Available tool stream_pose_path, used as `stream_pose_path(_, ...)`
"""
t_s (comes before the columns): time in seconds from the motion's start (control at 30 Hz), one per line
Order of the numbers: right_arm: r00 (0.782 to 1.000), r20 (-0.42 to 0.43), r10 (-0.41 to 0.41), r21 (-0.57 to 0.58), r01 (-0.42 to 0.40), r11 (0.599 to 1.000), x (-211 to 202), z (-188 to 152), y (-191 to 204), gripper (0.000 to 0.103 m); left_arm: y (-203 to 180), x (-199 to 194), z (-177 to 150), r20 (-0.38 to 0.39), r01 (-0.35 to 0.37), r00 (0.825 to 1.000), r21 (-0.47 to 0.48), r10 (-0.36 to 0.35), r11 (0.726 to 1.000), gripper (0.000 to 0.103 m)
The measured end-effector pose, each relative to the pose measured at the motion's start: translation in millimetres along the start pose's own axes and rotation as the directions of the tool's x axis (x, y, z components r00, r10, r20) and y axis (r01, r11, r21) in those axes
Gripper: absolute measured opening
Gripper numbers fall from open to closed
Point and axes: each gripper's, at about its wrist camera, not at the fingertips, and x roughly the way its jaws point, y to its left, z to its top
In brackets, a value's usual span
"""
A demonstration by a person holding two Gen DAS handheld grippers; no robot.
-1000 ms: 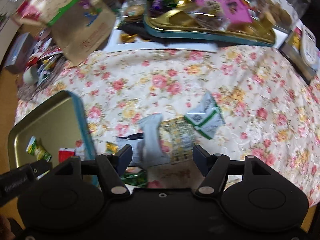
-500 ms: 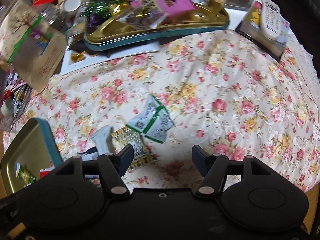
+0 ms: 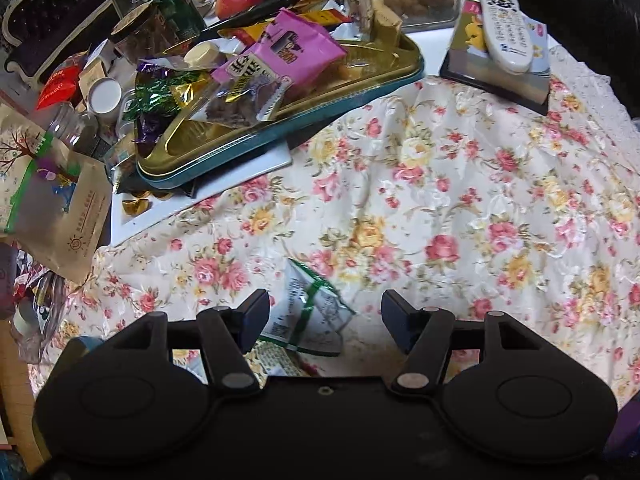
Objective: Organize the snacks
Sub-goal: 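Grasp the green-white QR-code packet with the right tool while the left tool moves toward the gold-patterned packet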
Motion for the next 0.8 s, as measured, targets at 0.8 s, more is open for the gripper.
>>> stream_pose_path(0.8, 0.966, -0.216, -0.140, 0.001, 0.144, 0.990, 51.2, -14.5, -22.8, 0.063, 22.4, -7.2, -2.4, 0.017, -0.008, 1.000, -0.040, 0.009, 0.999, 0.042)
